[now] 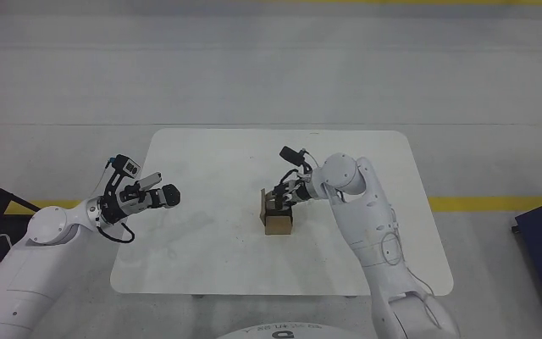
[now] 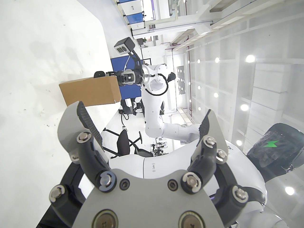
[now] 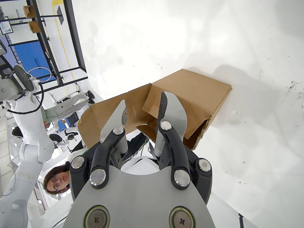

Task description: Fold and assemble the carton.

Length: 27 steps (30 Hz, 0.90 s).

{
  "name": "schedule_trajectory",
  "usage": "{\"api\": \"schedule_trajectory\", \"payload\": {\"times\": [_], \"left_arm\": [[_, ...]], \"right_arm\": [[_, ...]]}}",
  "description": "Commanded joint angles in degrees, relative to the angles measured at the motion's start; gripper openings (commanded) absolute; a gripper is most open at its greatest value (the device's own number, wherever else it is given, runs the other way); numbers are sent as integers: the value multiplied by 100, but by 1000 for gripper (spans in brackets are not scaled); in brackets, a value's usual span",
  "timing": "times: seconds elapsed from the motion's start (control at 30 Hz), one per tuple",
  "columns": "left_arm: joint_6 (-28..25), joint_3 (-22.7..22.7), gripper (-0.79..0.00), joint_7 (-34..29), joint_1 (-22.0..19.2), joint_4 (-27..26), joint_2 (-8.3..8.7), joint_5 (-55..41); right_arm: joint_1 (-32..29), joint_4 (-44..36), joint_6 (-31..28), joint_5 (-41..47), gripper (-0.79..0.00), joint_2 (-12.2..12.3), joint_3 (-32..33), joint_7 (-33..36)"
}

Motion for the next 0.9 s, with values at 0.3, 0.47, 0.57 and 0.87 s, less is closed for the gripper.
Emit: {"api": "schedule_trajectory", "payload": {"times": [0.3,0.47,0.57,0.87], "left_arm": [[0,0,0,0,0,0,0,0],[0,0,0,0,0,0,0,0],[0,0,0,0,0,0,0,0],[0,0,0,0,0,0,0,0]], "right_arm": [[-37,170,-744,1007,-465,145,297,160],[-37,308,-1091,1410,-465,218,345,365],[-2,413,-1143,1502,-465,256,326,368],[-26,464,-1397,1909,-403,369,316,348]]}}
